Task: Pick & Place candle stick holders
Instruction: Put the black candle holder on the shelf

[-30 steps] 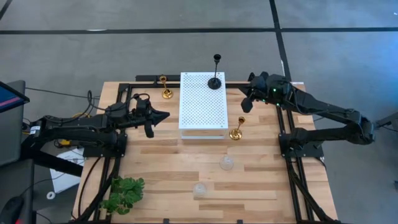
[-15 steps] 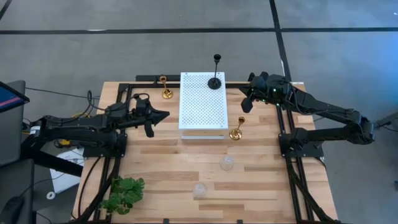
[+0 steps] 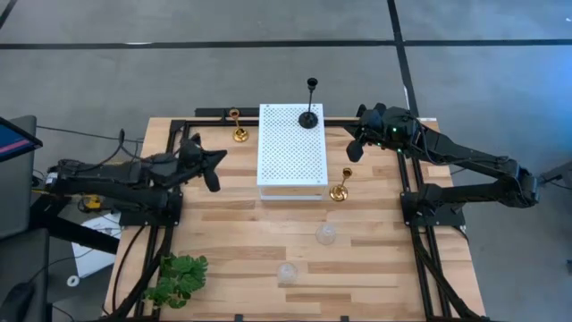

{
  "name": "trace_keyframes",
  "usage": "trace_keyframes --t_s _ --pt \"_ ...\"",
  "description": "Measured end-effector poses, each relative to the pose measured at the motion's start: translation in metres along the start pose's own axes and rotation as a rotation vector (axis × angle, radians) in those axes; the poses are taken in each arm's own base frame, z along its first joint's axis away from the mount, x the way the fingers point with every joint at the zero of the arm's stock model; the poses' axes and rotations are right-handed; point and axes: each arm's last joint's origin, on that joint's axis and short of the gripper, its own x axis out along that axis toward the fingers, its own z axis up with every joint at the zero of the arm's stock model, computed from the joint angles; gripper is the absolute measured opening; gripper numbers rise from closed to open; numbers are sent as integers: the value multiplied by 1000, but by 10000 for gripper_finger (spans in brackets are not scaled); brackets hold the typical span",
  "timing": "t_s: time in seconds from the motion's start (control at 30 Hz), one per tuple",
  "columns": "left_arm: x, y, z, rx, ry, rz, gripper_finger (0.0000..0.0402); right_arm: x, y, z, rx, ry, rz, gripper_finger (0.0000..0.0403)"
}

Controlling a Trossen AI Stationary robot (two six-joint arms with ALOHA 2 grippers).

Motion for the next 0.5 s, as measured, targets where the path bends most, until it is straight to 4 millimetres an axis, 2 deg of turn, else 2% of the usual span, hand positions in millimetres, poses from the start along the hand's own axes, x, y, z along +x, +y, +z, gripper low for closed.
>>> trace_keyframes --t_s 0.2,0.5 --pt "-21 -3 26 52 -1 26 2 2 -2 -1 -1 7 -68 0" --pt "-20 1 23 110 1 76 2 19 -1 -7 -9 66 -82 0"
